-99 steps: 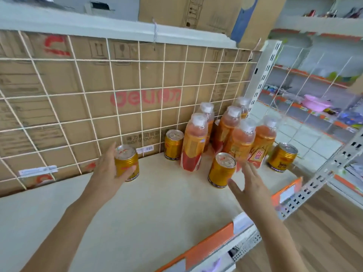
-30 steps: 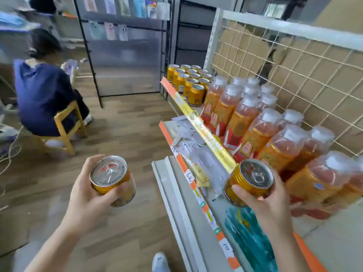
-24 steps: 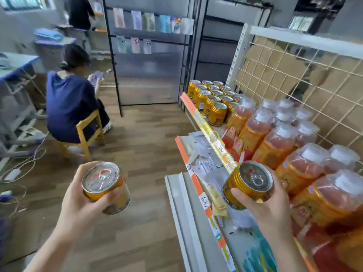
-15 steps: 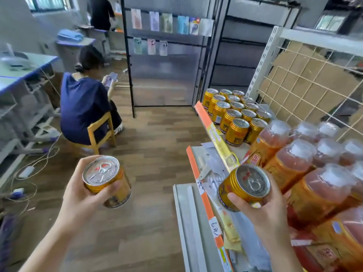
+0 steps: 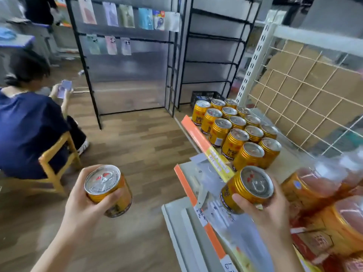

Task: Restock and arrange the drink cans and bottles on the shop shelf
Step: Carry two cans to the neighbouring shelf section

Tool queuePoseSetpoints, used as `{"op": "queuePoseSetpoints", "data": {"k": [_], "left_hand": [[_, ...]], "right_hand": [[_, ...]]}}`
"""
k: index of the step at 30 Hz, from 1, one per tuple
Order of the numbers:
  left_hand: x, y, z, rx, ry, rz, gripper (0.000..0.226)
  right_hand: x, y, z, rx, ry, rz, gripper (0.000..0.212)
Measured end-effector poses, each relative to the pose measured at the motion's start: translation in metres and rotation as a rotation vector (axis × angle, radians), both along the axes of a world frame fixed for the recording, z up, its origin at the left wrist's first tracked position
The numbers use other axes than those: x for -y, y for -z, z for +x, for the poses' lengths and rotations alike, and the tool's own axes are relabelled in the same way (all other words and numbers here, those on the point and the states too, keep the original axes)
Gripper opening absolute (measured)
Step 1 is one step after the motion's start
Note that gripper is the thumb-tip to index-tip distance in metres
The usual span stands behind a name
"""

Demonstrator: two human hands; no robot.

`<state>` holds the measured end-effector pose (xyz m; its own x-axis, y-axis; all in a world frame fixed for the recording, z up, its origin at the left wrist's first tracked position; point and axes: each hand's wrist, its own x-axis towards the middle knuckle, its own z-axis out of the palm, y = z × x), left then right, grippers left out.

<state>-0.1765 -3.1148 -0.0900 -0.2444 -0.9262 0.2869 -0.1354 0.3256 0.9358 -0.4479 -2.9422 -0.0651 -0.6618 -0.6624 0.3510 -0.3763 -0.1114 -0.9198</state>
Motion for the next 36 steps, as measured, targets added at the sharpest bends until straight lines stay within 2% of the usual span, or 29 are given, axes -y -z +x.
{"op": "queuePoseSetpoints", "data": {"k": [3,7,15,19,23,27,30,36], "left_hand": [[0.062,-0.004,-0.014,0.002,0.087,-0.013,0.057],[0.126,-0.015,-0.039,0.016,0.193,-0.029,0.052],[0.193,-0.038,-0.115,-0.039,0.467,-0.011,0.043],[0.208,-0.052,-0.167,-0.097,0.653,-0.035,0.04],[0.219,-0.068,-0.225,-0.194,0.841,-0.019,0.04],[0.229,-0.087,-0.287,-0.277,0.997,0.022,0.049],[0.227,-0.106,-0.337,-0.267,1.119,0.056,0.064],[0.199,-0.125,-0.439,-0.231,1.292,0.032,0.06]], "right_hand": [[0.038,-0.005,-0.003,-0.013,0.083,-0.018,0.059],[0.074,-0.014,-0.001,0.032,0.207,-0.036,0.077],[0.106,-0.031,-0.015,-0.028,0.416,-0.003,0.068],[0.11,-0.04,-0.033,-0.026,0.495,-0.064,0.061],[0.113,-0.049,-0.058,-0.031,0.613,-0.104,0.07],[0.12,-0.06,-0.092,-0.047,0.718,-0.166,0.062],[0.12,-0.066,-0.122,-0.068,0.863,-0.142,0.052],[0.116,-0.067,-0.175,-0.027,1.07,-0.065,0.049]]}}
